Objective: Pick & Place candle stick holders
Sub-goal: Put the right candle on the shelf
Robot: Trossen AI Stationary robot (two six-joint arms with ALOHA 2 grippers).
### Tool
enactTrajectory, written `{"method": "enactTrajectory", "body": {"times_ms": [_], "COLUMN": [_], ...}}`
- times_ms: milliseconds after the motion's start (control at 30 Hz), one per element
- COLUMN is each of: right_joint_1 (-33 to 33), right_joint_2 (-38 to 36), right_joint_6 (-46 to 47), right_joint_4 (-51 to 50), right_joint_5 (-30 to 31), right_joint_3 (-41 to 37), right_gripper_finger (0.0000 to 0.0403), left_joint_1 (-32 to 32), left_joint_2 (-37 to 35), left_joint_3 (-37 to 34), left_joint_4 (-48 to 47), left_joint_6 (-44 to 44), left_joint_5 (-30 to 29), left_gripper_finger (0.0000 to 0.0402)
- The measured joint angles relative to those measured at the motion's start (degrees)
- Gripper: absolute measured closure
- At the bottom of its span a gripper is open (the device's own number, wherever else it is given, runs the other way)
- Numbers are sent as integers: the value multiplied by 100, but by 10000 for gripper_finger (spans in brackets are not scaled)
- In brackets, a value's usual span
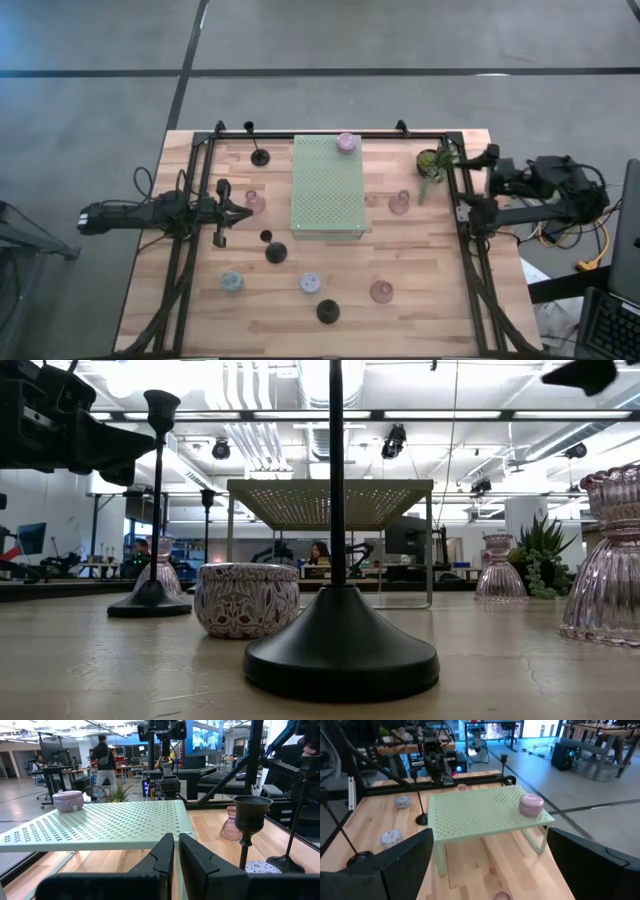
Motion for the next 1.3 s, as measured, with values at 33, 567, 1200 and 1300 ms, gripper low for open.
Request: {"method": "enactTrajectory", "body": {"times_ms": [33,567,1200,1300], "right_joint_1": [0,-4,-4,-4], "right_joint_2": [-154,-1164,-1159,-1159], "right_joint_6": [39,608,-58,-20], "right_joint_4": [-101,-1654,-1179,-1179], "right_joint_5": [-2,-66,720,800], "right_joint_3": [-21,-74,-100,-143], "right_gripper_finger": [19,19,19,19], "left_joint_1": [0,0,0,0], "left_joint_2": [0,6,13,13], "left_joint_3": [0,0,0,1], "left_joint_4": [0,4,2,2], "left_joint_6": [-1,-1,-1,-2], "left_joint_5": [1,0,2,0], "left_gripper_finger": [369,369,369,369]}}
